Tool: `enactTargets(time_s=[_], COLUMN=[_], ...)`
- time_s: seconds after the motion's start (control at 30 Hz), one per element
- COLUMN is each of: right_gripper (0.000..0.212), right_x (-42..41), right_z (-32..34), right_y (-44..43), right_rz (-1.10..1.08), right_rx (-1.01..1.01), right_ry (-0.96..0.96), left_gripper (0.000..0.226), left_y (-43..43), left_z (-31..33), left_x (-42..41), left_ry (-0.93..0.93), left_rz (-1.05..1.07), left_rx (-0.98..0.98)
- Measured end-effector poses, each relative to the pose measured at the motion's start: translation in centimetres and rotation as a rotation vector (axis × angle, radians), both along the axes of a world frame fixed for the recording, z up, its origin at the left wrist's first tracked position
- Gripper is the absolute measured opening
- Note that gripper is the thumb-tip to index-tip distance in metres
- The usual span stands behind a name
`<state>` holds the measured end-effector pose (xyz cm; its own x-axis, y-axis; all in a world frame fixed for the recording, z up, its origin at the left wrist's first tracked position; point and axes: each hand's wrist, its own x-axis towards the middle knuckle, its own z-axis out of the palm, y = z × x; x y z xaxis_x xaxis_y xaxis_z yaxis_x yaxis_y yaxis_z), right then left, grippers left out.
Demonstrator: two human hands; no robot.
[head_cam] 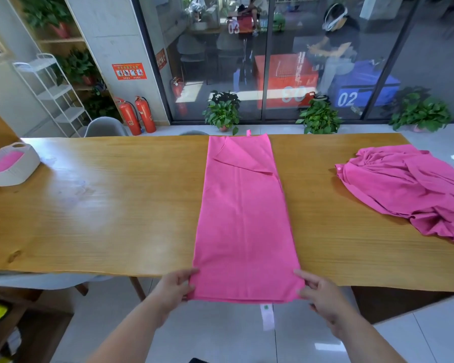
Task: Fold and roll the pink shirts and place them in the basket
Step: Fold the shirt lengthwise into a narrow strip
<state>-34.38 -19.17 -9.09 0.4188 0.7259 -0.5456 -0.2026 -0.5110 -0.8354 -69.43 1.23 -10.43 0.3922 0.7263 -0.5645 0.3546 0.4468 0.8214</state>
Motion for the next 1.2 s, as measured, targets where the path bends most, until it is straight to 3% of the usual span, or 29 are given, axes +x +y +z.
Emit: enactTargets(time_s=[0.13, 0.27, 0.37, 0.47, 0.6, 0.8, 0.93, 1.0, 1.07, 1.2], right_gripper=[0.048, 0.049, 0.051, 0.05, 0.052, 0.058, 0.059, 0.059, 0.062, 0.069], right_x=[-0.8, 0.3, 0.2, -1.6, -3.9, -4.8, -5.4, -5.6, -5.4, -5.2], right_z=[0.4, 5.0, 6.3, 4.2, -0.1, -2.6, -3.7, -3.8, -3.8, -1.7], right_y=[0.5, 2.4, 1.9, 0.0, -3.3, -7.0, -8.5, -8.3, -7.0, -1.9], right_rz=[-0.024, -0.13, -0.198, -0.145, -0.056, -0.02, 0.044, 0.142, 0.261, 0.399], right_rx=[-0.033, 0.177, 0.293, 0.136, -0.019, -0.107, -0.201, -0.295, -0.361, -0.192], right_ry=[-0.019, 0.052, 0.137, 0.009, -0.024, -0.096, -0.198, -0.356, -0.581, -0.844], left_gripper=[0.046, 0.048, 0.053, 0.058, 0.061, 0.056, 0.051, 0.053, 0.066, 0.082], left_y=[-0.1, 2.7, 3.4, 1.4, -2.8, -6.8, -8.4, -8.6, -8.0, -5.7], left_z=[0.5, 5.2, 6.3, 4.0, -0.1, -3.0, -3.9, -3.9, -3.9, -0.8], left_x=[0.2, 0.8, -0.2, -1.8, -4.0, -5.7, -6.3, -6.0, -5.2, -0.6], left_ry=[0.017, -0.405, -0.478, -0.257, 0.006, 0.124, 0.298, 0.52, 0.691, 0.681], left_rz=[-0.009, 0.127, 0.115, 0.035, 0.006, 0.042, -0.069, -0.244, -0.406, -0.574], left_rx=[-0.073, -0.117, -0.061, -0.062, -0.028, 0.009, 0.048, 0.186, 0.445, 0.808])
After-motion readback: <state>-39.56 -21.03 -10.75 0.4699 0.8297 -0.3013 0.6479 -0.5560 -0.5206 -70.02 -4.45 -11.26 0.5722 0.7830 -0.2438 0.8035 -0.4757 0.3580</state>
